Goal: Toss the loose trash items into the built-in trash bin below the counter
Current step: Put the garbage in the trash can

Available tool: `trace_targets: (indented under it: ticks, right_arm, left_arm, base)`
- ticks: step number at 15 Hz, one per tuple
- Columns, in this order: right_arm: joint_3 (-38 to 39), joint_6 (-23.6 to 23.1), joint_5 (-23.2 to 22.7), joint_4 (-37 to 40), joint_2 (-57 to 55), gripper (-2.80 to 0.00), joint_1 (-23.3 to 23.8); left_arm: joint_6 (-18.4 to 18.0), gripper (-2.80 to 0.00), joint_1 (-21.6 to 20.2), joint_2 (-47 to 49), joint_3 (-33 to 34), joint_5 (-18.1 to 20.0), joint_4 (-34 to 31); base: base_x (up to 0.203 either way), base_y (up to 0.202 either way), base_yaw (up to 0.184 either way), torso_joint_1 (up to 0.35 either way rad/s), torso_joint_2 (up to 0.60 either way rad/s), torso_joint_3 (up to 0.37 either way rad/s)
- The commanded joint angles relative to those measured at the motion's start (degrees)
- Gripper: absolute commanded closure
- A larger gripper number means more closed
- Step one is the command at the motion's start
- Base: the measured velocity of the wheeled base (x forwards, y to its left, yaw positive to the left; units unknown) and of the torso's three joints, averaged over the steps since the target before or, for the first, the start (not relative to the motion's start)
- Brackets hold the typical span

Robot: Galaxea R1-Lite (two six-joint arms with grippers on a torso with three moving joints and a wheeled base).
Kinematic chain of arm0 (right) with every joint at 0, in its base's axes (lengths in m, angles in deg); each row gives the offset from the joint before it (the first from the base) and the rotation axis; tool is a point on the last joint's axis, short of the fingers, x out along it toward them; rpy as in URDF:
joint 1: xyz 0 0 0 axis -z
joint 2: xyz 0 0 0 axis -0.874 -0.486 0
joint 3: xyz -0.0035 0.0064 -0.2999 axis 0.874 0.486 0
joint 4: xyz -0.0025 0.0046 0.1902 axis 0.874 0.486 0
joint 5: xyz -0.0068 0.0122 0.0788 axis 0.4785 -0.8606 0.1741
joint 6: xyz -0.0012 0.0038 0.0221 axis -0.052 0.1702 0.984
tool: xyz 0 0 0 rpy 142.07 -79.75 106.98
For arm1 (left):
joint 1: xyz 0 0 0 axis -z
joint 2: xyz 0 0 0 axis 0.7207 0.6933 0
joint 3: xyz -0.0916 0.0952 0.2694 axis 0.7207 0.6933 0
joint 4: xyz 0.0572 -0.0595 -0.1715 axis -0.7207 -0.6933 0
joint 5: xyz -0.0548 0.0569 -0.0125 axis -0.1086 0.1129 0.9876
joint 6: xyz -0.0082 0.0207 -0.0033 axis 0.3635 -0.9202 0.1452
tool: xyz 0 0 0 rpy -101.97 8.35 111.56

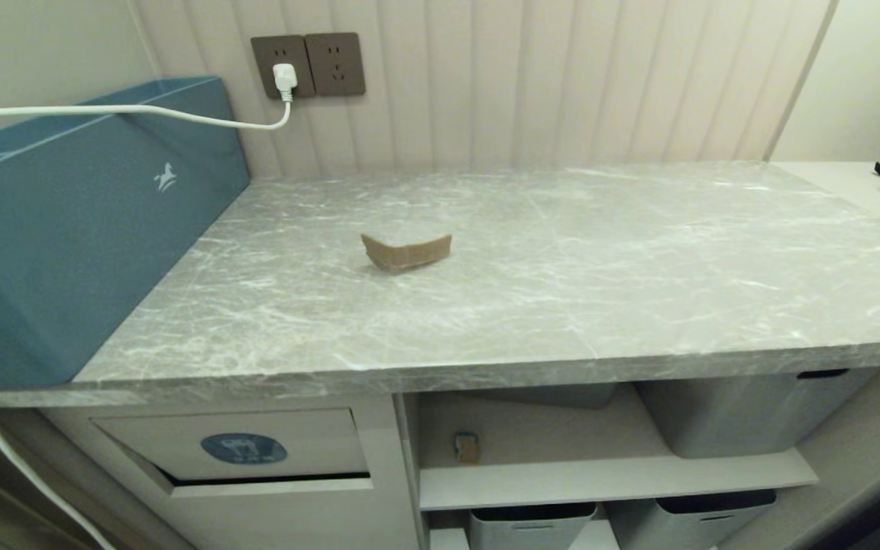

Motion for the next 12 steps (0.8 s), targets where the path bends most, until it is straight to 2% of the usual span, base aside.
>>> trace_targets:
  ticks: [1, 7, 8, 10, 12]
  right_arm:
    - [0.09, -0.07, 0.03, -0.02, -0.09, 0.00, 0.00]
    - [0.09, -0.15, 0.03, -0.02, -0.09, 0.00, 0.04]
    - [0.09, -0.16, 0.03, -0.09, -0.09, 0.00, 0.03]
    - [0.09, -0.07, 0.03, -0.02, -0.09, 0.00, 0.08]
    - [0.09, 0.11, 0.03, -0.02, -0.09, 0.00, 0.02]
  left_arm:
    - [-0.07, 0.00, -0.02, 0.11, 0.18, 0.28, 0.10]
    - [0.21, 0.00, 0.16, 0.11, 0.09, 0.75, 0.24]
    - [0.82, 0.00, 0.16, 0.11, 0.09, 0.52, 0.28]
    - [4.43, 0.00, 0.16, 0.11, 0.09, -0.60, 0.28]
    - [4.57, 0.00, 0.16, 0.11, 0.09, -0.66, 0.37]
  base:
    - [0.000, 0.000, 0.000, -0.206, 0.49, 0.290]
    - [0.000, 0.000, 0.000, -0.184, 0.47, 0.288]
    - [0.000, 0.000, 0.000, -0.168, 0.46, 0.296]
    - [0.000, 0.000, 0.000, -0.155, 0.46, 0.293]
    - [0.000, 0.000, 0.000, -0.150, 0.45, 0.308]
